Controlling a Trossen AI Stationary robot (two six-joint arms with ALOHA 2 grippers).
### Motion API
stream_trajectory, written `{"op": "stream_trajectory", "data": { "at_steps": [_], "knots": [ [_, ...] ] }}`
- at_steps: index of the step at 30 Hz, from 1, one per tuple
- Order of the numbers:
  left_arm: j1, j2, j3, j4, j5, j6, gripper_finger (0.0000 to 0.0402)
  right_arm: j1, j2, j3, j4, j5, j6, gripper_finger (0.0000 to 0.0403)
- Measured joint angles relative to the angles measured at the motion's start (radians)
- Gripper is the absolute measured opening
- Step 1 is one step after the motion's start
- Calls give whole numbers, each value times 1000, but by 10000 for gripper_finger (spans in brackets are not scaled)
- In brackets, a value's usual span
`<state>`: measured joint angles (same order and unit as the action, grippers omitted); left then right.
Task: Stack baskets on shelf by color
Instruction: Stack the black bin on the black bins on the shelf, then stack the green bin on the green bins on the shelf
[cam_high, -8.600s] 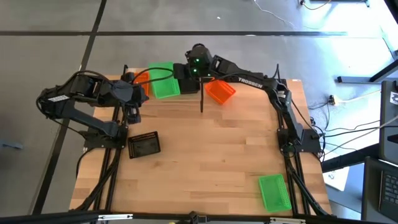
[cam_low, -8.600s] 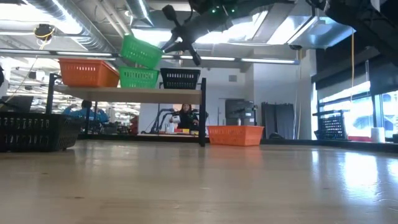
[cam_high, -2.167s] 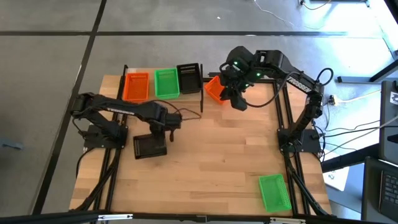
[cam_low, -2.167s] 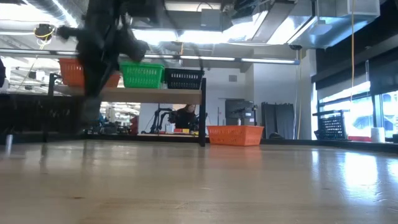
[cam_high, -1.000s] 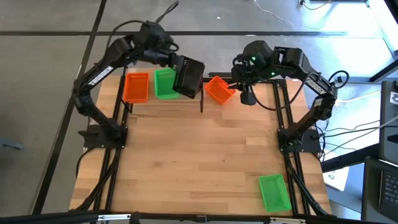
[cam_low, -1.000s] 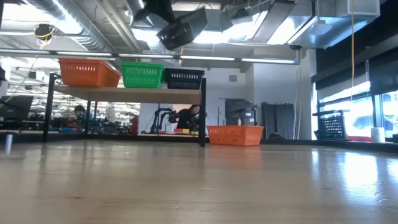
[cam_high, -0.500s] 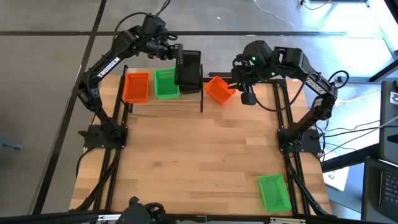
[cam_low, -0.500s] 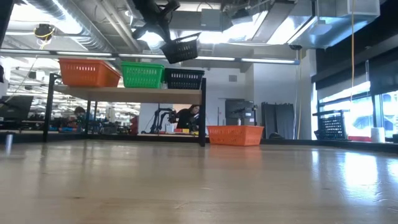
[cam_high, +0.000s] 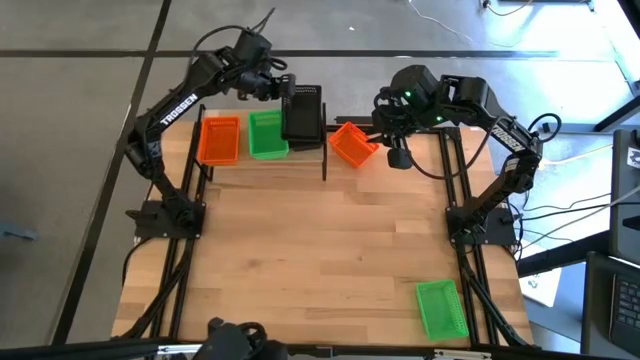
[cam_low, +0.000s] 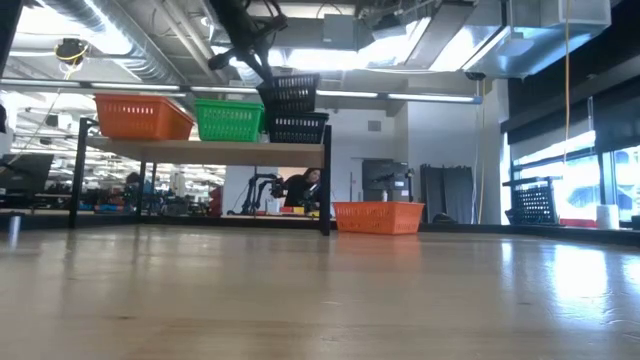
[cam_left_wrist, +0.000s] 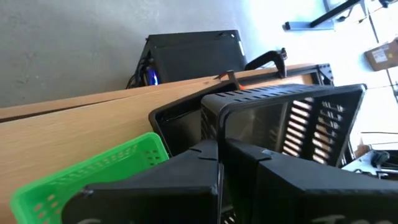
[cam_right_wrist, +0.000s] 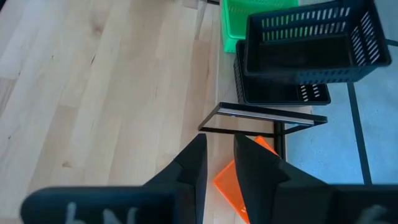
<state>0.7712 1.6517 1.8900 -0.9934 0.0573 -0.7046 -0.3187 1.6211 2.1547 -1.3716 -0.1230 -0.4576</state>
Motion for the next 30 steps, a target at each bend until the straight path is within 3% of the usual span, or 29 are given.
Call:
{"op": "stream_trajectory", "data": {
  "at_steps": [10,30],
  "knots": [
    [-14,1,-35,12,2,-1,1,0,0,0,0,0,0,78],
    [-22,0,-35,35,14,9,49,0,0,0,0,0,3,78]
  ]
}}
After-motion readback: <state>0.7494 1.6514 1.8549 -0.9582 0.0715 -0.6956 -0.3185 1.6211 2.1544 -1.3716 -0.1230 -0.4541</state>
